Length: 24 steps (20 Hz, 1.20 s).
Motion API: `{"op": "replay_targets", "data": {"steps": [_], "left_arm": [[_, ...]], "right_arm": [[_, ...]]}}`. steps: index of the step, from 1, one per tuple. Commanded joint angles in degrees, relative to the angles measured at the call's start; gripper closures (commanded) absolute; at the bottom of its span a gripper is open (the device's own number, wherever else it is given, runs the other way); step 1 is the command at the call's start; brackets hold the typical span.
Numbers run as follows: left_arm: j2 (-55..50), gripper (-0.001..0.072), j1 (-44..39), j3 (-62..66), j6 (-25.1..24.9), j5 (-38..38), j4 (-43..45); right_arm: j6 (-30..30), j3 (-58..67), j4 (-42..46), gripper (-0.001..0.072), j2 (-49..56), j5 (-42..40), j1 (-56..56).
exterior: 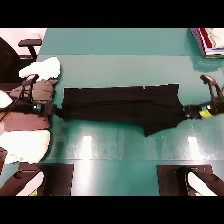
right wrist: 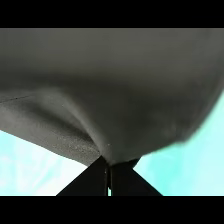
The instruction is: Fold the shirts.
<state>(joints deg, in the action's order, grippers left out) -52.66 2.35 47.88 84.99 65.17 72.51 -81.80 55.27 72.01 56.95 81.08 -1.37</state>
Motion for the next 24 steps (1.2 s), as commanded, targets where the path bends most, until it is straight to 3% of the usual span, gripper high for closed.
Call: {"op": "replay_targets", "data": {"steps": [1, 6, 12, 13, 14, 15, 17, 18, 19, 21, 24], "left_arm": [[-10.12, 0.0682, 0.02, 5.66, -1.11, -8.02, -0.94], [-24.28, 0.0683, 0.02, 14.25, -1.51, -11.78, -1.38], [-27.85, 0.0681, 0.02, 16.24, -1.44, -16.17, -1.36], [-27.85, 0.0637, 0.02, 16.41, -1.44, -16.33, -1.38], [-27.85, 0.0288, 0.02, 16.65, -1.42, -16.31, -1.38], [-27.85, 0.0008, 0.02, 17.03, -1.40, -16.26, -1.38], [-27.74, 0.0001, 0.02, 19.12, -1.42, -13.62, -1.31], [-27.61, 0.0002, 0.02, 20.76, -1.42, -11.06, -1.33], [-27.61, 0.0050, 0.02, 22.38, -1.42, -8.31, -1.36], [-27.63, 0.0681, 0.02, 24.55, -1.44, -5.07, -1.66], [-27.63, 0.0682, 0.00, 24.90, -1.55, -4.42, -7.30]], "right_arm": [[-0.13, 10.64, 0.04, 0.0694, 14.19, -4.81, -2.23], [-0.15, 25.29, -0.13, 0.0693, 29.14, -6.56, -2.23], [-0.20, 36.92, -0.50, 0.0692, 38.58, -4.57, -2.23], [-0.20, 38.16, -0.72, 0.0682, 39.39, -4.59, -2.23], [-0.15, 39.08, -1.84, 0.0531, 39.89, -4.81, -2.05], [-0.02, 39.98, -3.74, 0.0336, 40.22, -5.03, -1.46], [2.75, 41.40, -9.29, 0.0287, 40.28, -4.15, 0.42], [4.04, 41.88, -11.47, 0.0263, 40.24, -2.27, 1.77], [5.46, 41.81, -13.16, 0.0263, 40.02, 0.17, 3.37], [7.02, 41.05, -13.99, 0.0263, 40.04, 4.83, 6.91], [8.63, 35.58, -14.14, 0.0254, 40.02, 6.36, 12.59]]}}
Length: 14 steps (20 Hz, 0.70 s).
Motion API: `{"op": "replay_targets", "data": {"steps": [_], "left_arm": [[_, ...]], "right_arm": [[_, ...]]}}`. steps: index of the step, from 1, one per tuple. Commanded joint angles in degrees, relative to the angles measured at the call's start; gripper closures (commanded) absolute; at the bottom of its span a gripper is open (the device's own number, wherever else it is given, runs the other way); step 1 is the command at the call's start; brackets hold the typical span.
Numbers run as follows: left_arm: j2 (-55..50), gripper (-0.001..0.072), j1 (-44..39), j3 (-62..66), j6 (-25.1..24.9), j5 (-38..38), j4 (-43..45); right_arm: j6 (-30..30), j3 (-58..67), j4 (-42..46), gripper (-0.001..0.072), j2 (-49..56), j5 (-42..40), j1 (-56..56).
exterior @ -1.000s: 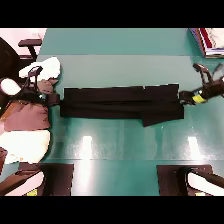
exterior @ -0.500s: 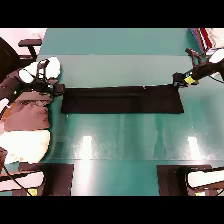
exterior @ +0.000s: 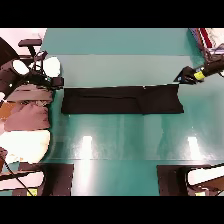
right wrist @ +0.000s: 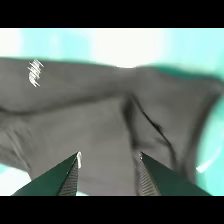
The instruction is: Fold the shirts.
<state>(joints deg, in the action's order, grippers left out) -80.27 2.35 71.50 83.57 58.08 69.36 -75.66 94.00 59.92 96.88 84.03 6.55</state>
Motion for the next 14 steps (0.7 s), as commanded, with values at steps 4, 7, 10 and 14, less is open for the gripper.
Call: {"op": "replay_targets", "data": {"steps": [4, 7, 10, 14], "left_arm": [[-0.02, 0.0682, -2.97, 1.27, -3.52, 2.05, -11.37], [-0.02, 0.0683, -9.81, 1.29, -2.93, -1.60, -11.34], [-0.33, 0.0683, -15.43, 1.29, 0.76, -5.49, -11.34], [-1.44, 0.0683, -20.83, 1.29, 2.40, -8.33, -11.34]], "right_arm": [[8.13, -12.24, -8.90, 0.0086, 0.59, -2.47, 12.15], [11.21, -13.44, -12.46, 0.0087, 4.66, -2.54, 14.29], [13.18, -12.59, -15.41, 0.0091, 9.38, -0.24, 12.35], [13.25, -10.58, -15.30, 0.0144, 11.32, 1.25, 7.50]]}}
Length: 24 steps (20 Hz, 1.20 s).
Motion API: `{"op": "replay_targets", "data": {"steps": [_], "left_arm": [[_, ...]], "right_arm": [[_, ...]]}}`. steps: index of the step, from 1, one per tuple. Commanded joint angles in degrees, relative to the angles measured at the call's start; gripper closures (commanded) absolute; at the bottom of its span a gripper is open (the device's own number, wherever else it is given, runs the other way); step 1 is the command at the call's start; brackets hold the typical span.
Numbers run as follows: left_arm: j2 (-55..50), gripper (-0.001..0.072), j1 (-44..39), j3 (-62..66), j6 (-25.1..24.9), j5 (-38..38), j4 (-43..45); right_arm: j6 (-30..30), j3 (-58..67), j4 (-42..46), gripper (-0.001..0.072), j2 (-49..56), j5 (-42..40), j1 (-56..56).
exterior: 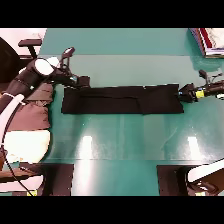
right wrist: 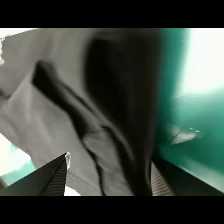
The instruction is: Fold the shirts.
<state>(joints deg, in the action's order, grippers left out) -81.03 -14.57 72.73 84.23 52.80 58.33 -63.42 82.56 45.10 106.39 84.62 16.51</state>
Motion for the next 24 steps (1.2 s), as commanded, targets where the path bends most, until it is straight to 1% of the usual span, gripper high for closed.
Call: {"op": "replay_targets", "data": {"steps": [1, 2, 3, 4, 6, 7, 8, 11, 16, 19, 20, 24], "left_arm": [[-1.33, 0.0683, -5.11, 0.07, 2.67, -4.50, -0.28], [-2.01, 0.0684, -6.12, 0.13, 2.95, -6.23, -0.37], [-3.17, 0.0684, -7.19, 0.42, 3.06, -7.93, -0.39], [-4.68, 0.0683, -8.04, 1.42, 3.06, -8.37, -0.39], [-8.87, 0.0683, -9.62, 4.81, 3.67, -7.43, -0.44], [-11.08, 0.0684, -10.34, 6.84, 3.89, -7.08, -0.44], [-13.64, 0.0684, -11.08, 9.38, 3.89, -6.62, -0.46], [-20.44, 0.0684, -13.60, 17.20, 3.89, -5.18, -0.46], [-30.12, 0.0684, -16.72, 28.04, 3.89, -0.15, -0.09], [-31.69, 0.0684, -16.98, 28.94, 3.87, 0.72, 0.76], [-31.76, 0.0684, -16.98, 28.94, 3.89, 0.96, 2.51], [-31.76, 0.0684, -16.98, 28.94, 3.89, 2.49, 6.10]], "right_arm": [[1.01, 1.44, -0.50, 0.0213, 1.81, 0.98, -3.52], [1.01, 2.01, -0.55, 0.0316, 1.70, 1.53, -4.57], [1.01, 2.80, -0.55, 0.0378, 1.57, 2.43, -5.53], [1.01, 3.76, -0.55, 0.0474, 1.40, 3.48, -6.43], [0.96, 5.42, -0.59, 0.0604, 0.00, 4.61, -8.15], [0.92, 5.81, -0.61, 0.0692, -1.38, 4.33, -9.03], [0.74, 6.36, -0.59, 0.0692, -3.19, 4.11, -9.99], [-2.49, 8.81, -0.63, 0.0693, -9.01, 3.89, -12.94], [-9.97, 17.94, -0.70, 0.0693, -16.22, 2.27, -20.17], [-12.22, 24.17, -2.95, 0.0693, -16.94, 1.73, -25.09], [-12.41, 25.79, -3.72, 0.0693, -16.90, 1.18, -26.71], [-13.75, 29.09, -3.56, 0.0693, -16.87, -1.57, -32.00]]}}
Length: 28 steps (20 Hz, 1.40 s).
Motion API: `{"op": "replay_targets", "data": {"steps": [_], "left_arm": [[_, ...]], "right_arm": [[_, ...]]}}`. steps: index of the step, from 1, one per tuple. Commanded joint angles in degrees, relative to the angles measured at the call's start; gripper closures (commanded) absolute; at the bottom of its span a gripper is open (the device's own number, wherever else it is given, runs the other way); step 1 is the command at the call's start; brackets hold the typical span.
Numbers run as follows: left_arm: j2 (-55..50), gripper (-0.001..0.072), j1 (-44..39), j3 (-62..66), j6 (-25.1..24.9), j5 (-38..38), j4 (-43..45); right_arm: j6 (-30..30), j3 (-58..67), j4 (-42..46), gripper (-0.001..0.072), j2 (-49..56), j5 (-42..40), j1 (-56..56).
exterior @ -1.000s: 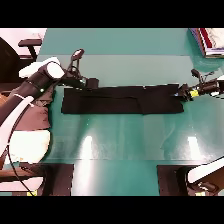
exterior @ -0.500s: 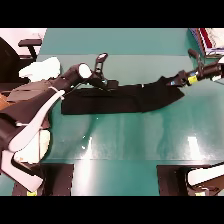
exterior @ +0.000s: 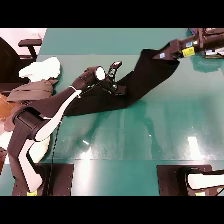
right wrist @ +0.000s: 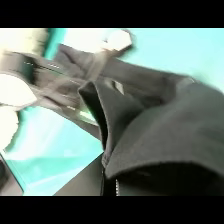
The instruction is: Fold the shirts.
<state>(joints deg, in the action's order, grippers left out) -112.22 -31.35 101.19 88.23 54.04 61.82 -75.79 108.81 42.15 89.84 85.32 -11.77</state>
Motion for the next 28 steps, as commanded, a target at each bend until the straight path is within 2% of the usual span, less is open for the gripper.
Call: {"op": "replay_targets", "data": {"steps": [1, 4, 7, 9, 12, 17, 20, 21, 22, 23, 24, 26, 27, 28], "left_arm": [[-0.57, 0.0683, -0.20, 0.48, -0.11, 1.05, 2.69], [-0.15, 0.0683, -0.04, 0.68, -0.17, 1.53, 3.56], [-0.09, 0.0684, 2.34, 5.11, -0.13, 8.66, 6.23], [0.15, 0.0684, 5.44, 9.09, -0.13, 13.88, 7.72], [4.76, 0.0684, 11.54, 10.78, -0.17, 15.02, 10.08], [15.32, 0.0683, 23.26, 11.06, -1.75, 15.89, 12.90], [20.63, 0.0683, 29.44, 11.06, -1.70, 15.96, 13.27], [21.90, 0.0683, 30.99, 11.06, -1.70, 15.98, 13.27], [23.08, 0.0683, 32.37, 11.08, -1.70, 16.13, 13.27], [23.93, 0.0683, 33.48, 11.06, -1.73, 16.61, 13.27], [24.57, 0.0683, 34.42, 11.06, -1.73, 17.51, 13.25], [25.35, 0.0683, 35.21, 11.06, -1.75, 19.02, 13.29], [25.40, 0.0683, 35.21, 11.06, -1.97, 19.52, 13.44], [25.40, 0.0683, 35.19, 11.06, -2.49, 20.06, 13.16]], "right_arm": [[-1.40, 2.97, -0.63, 0.0693, -0.33, -3.15, -4.79], [-1.62, 2.95, -0.68, 0.0693, -0.31, -4.96, -7.10], [-1.60, 2.95, -0.68, 0.0693, -0.31, -6.43, -8.59], [-1.57, 2.95, -0.66, 0.0693, -0.31, -7.39, -9.60], [-1.44, 2.97, -1.20, 0.0693, 0.11, -10.45, -12.59], [6.03, 2.99, -15.30, 0.0693, 8.48, -19.61, -23.45], [9.51, 4.55, -17.49, 0.0688, 16.72, -28.17, -32.24], [9.51, 7.43, -17.29, 0.0585, 20.52, -29.64, -34.88], [11.08, 10.60, -17.00, 0.0381, 23.93, -30.45, -37.00], [14.12, 12.41, -16.96, 0.0216, 25.97, -31.45, -38.38], [16.15, 12.57, -16.96, 0.0186, 26.62, -32.09, -39.08], [16.70, 8.17, -15.69, 0.0192, 24.17, -32.85, -37.79], [15.91, 5.44, -14.01, 0.0203, 22.14, -31.95, -35.95], [14.05, 2.71, -11.13, 0.0265, 19.89, -30.21, -33.44]]}}
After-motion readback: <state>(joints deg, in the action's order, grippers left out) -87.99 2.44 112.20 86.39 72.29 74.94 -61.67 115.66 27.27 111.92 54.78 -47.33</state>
